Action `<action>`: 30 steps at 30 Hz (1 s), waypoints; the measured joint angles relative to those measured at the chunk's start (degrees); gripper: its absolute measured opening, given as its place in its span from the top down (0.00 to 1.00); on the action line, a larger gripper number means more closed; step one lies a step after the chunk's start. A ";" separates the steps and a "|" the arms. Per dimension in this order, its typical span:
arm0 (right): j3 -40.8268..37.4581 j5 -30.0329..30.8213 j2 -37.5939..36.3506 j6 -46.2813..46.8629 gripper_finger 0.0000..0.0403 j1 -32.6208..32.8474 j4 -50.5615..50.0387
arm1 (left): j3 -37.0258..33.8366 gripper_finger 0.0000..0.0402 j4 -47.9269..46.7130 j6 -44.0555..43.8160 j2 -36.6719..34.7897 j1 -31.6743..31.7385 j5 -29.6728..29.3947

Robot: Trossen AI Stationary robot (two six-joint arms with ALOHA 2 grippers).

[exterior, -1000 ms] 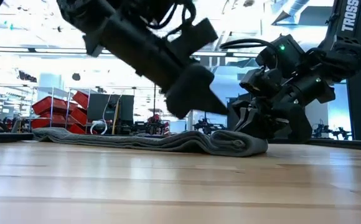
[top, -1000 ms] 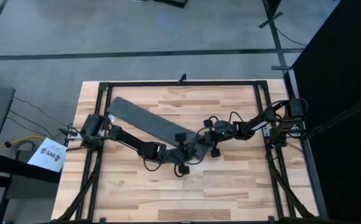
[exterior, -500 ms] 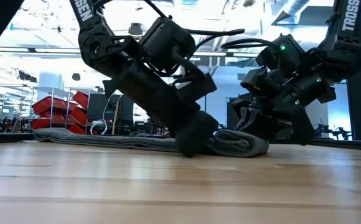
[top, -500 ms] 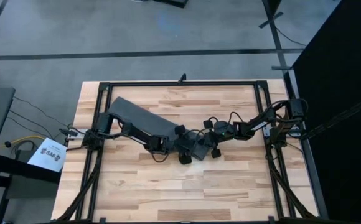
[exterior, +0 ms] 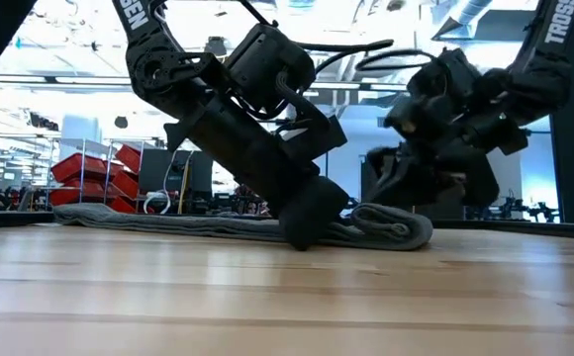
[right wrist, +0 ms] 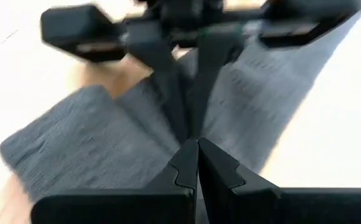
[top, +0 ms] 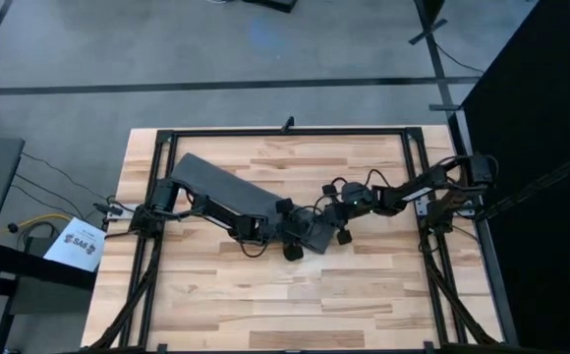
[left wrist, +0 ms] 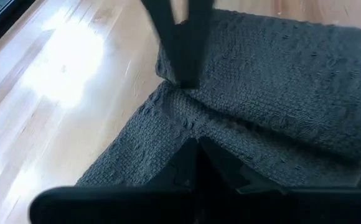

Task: Roll towel
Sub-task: Roll the gray towel

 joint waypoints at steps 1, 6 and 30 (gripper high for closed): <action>0.15 -0.22 0.88 0.08 1.00 -0.01 0.01 | 0.00 0.99 0.00 -0.06 0.02 -0.01 0.01; 0.62 2.11 2.68 0.23 1.00 -0.76 -0.67 | -0.04 0.99 0.03 -0.50 0.04 -0.11 -0.06; 13.03 5.49 -2.90 24.31 1.00 4.42 -33.05 | -0.15 0.99 0.23 -0.84 0.04 -0.17 -0.50</action>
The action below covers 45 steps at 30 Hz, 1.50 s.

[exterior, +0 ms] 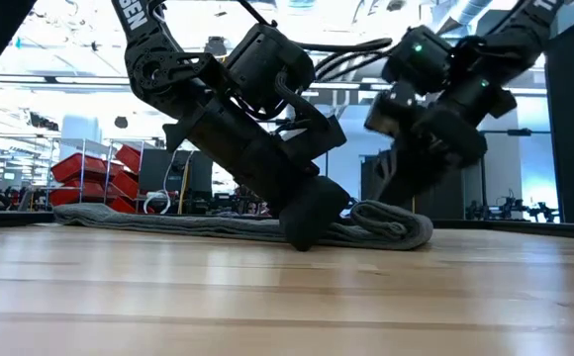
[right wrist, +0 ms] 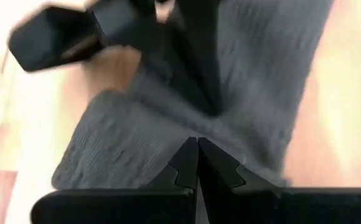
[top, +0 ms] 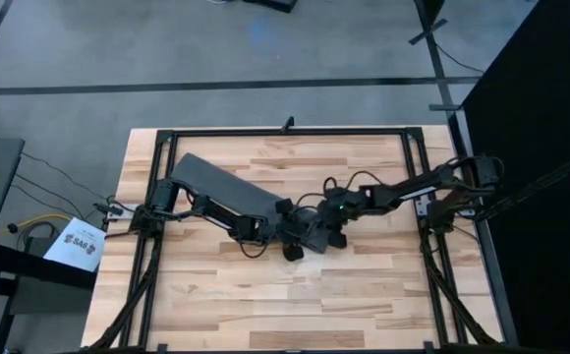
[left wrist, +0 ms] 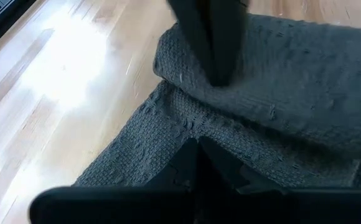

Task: Roll towel
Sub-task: Roll the gray towel

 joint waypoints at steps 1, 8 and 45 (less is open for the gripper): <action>0.90 0.00 0.62 1.18 1.00 0.57 -0.69 | 0.00 0.99 -0.04 0.00 0.00 0.00 0.00; 4.40 2.97 0.86 6.65 1.00 2.90 -0.76 | 0.00 0.99 -0.17 -0.02 0.00 0.00 -0.07; 4.55 7.53 5.38 12.72 1.00 6.52 -5.32 | 0.77 0.99 -3.18 -0.12 -0.24 -0.66 -2.84</action>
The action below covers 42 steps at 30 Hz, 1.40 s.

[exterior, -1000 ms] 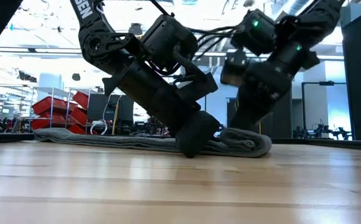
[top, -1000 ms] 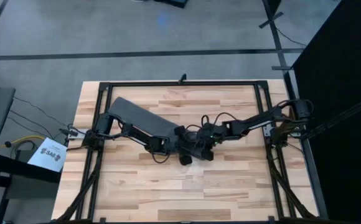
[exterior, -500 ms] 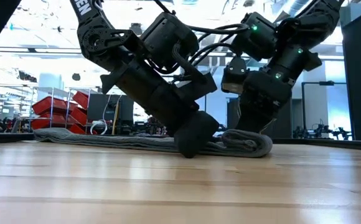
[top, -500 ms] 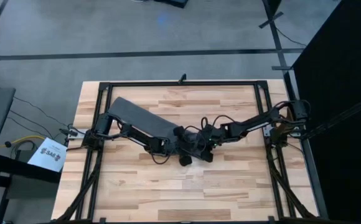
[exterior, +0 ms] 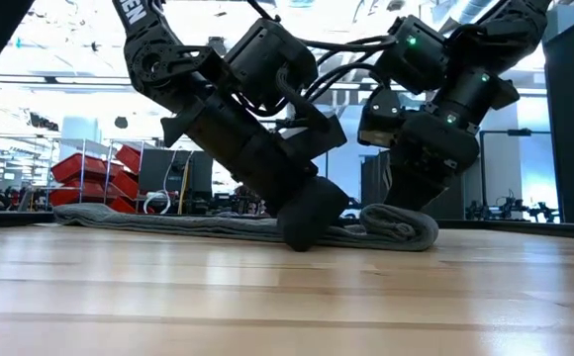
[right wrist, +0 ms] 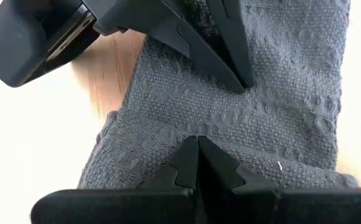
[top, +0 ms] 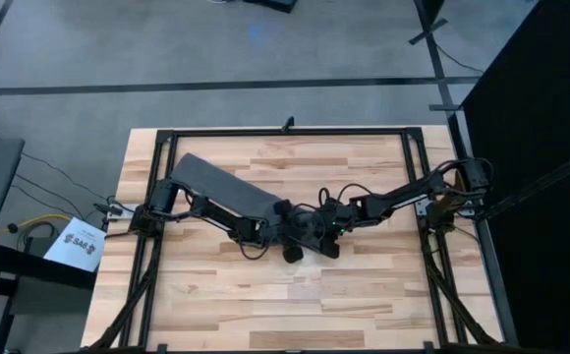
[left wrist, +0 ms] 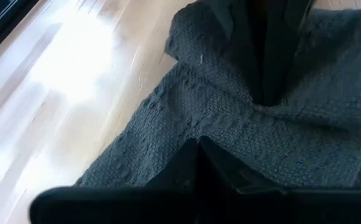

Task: Roll towel
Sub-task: Roll the gray towel

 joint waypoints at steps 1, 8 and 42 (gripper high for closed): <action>-0.03 0.29 0.01 -0.22 1.00 0.00 0.13 | 0.37 0.99 0.02 0.81 -0.02 -0.10 0.04; -0.20 1.50 0.05 -1.88 1.00 0.00 0.35 | 1.27 0.99 -1.78 5.70 -4.84 -2.82 0.29; -0.29 3.69 0.12 -2.64 1.00 0.46 0.33 | 1.72 0.99 7.86 1.46 -2.32 -6.83 -7.16</action>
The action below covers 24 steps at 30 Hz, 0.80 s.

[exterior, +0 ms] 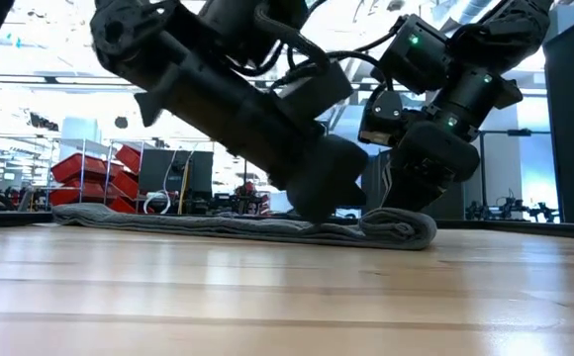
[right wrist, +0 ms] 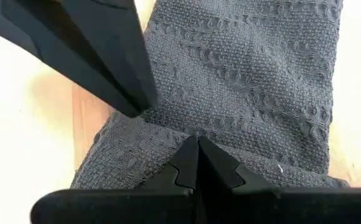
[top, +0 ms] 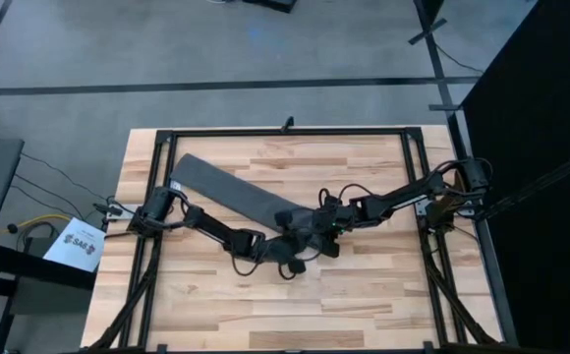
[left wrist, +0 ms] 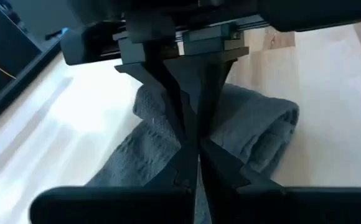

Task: Roll towel
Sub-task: Roll the gray towel

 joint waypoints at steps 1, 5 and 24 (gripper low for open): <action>0.00 -0.09 0.00 0.00 1.00 0.00 0.00 | 0.02 0.99 -0.21 -0.61 0.00 0.16 0.90; 0.00 -0.12 0.00 -0.02 1.00 0.02 0.00 | 0.02 0.99 -0.60 -1.43 0.00 0.09 1.16; -0.02 -0.51 0.00 -0.21 1.00 -0.04 0.11 | 0.13 0.99 3.02 -2.21 2.84 -1.28 0.88</action>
